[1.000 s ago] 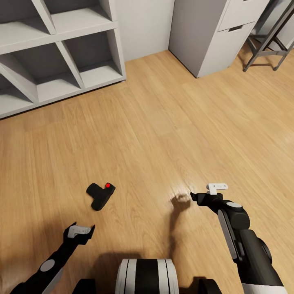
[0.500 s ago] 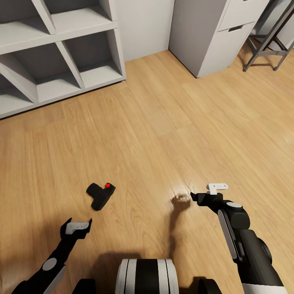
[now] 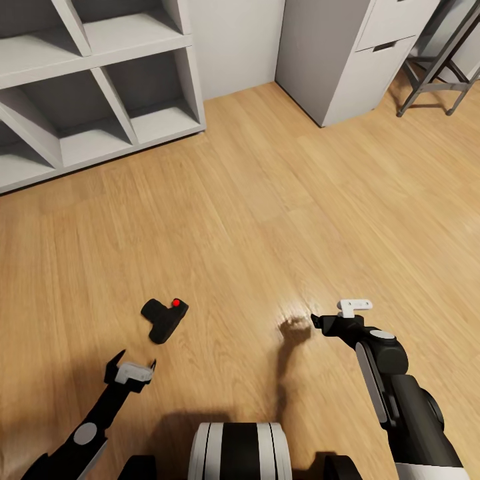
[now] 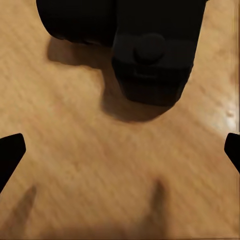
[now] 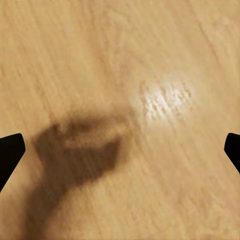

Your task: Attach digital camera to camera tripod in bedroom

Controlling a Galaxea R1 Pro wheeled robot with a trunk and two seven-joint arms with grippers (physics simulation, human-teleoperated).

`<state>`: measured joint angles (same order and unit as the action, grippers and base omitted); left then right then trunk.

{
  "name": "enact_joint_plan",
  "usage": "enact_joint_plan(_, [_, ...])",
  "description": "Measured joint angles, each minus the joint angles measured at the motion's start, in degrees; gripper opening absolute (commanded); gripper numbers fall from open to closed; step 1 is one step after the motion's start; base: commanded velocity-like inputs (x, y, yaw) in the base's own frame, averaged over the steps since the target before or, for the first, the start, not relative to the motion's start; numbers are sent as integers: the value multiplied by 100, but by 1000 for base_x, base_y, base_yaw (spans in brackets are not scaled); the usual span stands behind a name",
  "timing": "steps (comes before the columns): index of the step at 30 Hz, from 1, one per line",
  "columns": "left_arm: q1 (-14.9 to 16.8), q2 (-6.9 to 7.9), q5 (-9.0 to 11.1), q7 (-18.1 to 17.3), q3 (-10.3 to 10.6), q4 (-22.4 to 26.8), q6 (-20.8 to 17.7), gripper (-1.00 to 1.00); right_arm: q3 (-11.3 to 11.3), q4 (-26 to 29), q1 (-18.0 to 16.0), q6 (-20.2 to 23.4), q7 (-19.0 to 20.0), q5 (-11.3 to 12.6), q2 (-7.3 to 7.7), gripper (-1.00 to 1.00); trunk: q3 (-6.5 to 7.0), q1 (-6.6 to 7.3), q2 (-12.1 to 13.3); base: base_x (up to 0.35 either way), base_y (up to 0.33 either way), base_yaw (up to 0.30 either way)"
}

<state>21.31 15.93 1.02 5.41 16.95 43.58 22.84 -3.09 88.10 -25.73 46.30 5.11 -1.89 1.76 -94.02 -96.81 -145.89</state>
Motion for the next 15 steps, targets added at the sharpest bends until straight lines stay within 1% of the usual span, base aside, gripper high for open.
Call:
enact_joint_plan(3, [0,-5,-46,0,-6,-40,14,100,3,1,0,1,0,0,0,100,0,0,0,0,0,0])
enact_joint_plan(9, [0,-14,-12,29,-30,-91,37,100,6,0,0,-7,0,5,-3,100,0,0,0,0,0,0])
enact_joint_plan(12, [0,-28,-51,31,-12,-116,46,100,8,0,0,-7,0,7,-6,100,0,0,0,0,0,0])
enact_joint_plan(15, [0,-63,-95,27,17,-150,205,100,9,-1,0,-7,0,4,-8,100,0,0,0,0,0,0])
